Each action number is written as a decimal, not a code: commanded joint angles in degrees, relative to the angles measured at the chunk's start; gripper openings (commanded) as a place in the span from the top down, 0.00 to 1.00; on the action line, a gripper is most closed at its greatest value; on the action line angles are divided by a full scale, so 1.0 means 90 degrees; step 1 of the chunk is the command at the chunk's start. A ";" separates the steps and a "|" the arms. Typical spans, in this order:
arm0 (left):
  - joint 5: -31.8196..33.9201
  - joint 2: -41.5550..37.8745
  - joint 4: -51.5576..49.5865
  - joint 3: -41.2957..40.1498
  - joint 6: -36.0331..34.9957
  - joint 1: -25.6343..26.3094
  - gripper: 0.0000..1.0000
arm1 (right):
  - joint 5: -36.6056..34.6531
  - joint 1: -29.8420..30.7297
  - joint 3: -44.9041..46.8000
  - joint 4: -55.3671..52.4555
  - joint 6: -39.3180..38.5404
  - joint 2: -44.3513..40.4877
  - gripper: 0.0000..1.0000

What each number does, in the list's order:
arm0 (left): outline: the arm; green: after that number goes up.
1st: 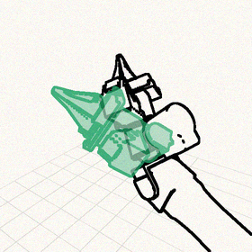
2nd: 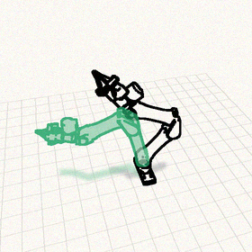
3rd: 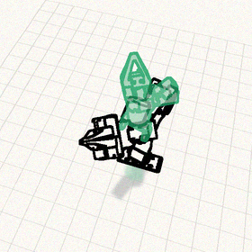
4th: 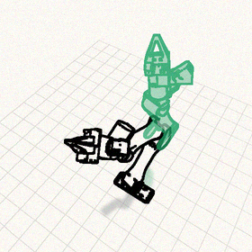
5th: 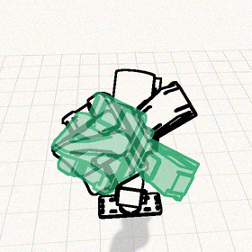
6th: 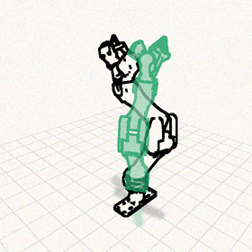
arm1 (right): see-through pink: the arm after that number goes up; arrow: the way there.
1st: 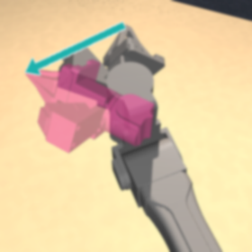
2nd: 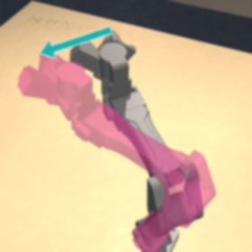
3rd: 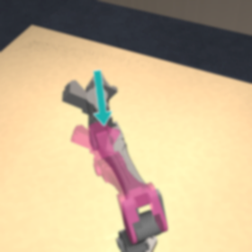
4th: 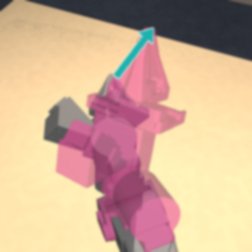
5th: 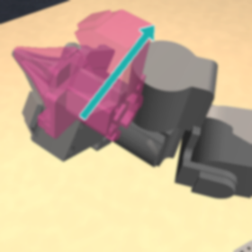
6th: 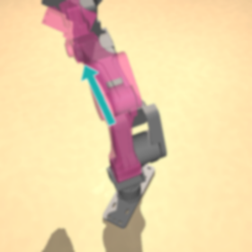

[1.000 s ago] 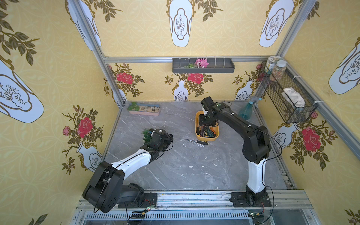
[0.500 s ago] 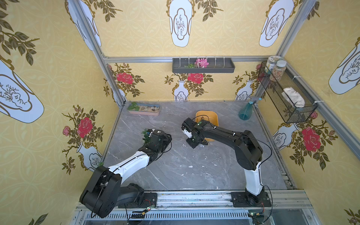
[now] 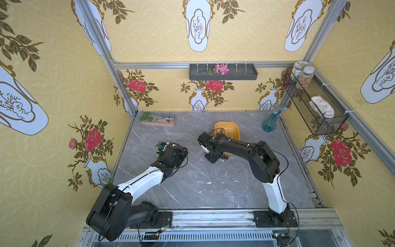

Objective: Put the screwdriver on the desktop into the storage box
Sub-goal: Pick up the screwdriver from the center of the board.

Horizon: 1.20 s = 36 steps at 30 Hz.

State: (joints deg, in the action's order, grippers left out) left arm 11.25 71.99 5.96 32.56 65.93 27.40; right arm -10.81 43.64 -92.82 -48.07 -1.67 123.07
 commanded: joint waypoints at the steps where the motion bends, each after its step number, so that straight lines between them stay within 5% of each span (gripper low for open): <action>1: 0.0061 0.0000 -0.0041 -0.0014 -0.0036 -0.0007 0.53 | -0.0163 -0.0014 0.0034 0.0002 -0.0014 0.0093 0.62; 25: 0.0116 -0.0136 -0.0077 -0.0087 -0.0031 -0.0007 0.53 | 0.0613 -0.0013 -0.0131 -0.0586 0.0982 0.0411 0.88; 36: 0.0124 -0.0198 -0.0088 -0.0112 -0.0020 -0.0007 0.53 | 0.1207 -0.0134 -0.0463 -0.0607 0.1539 -0.0375 0.93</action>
State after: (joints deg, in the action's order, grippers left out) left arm 12.21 70.28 5.52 31.97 66.02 27.40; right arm -2.59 43.18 -95.94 -53.10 9.15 122.13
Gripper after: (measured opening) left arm 0.465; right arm 0.197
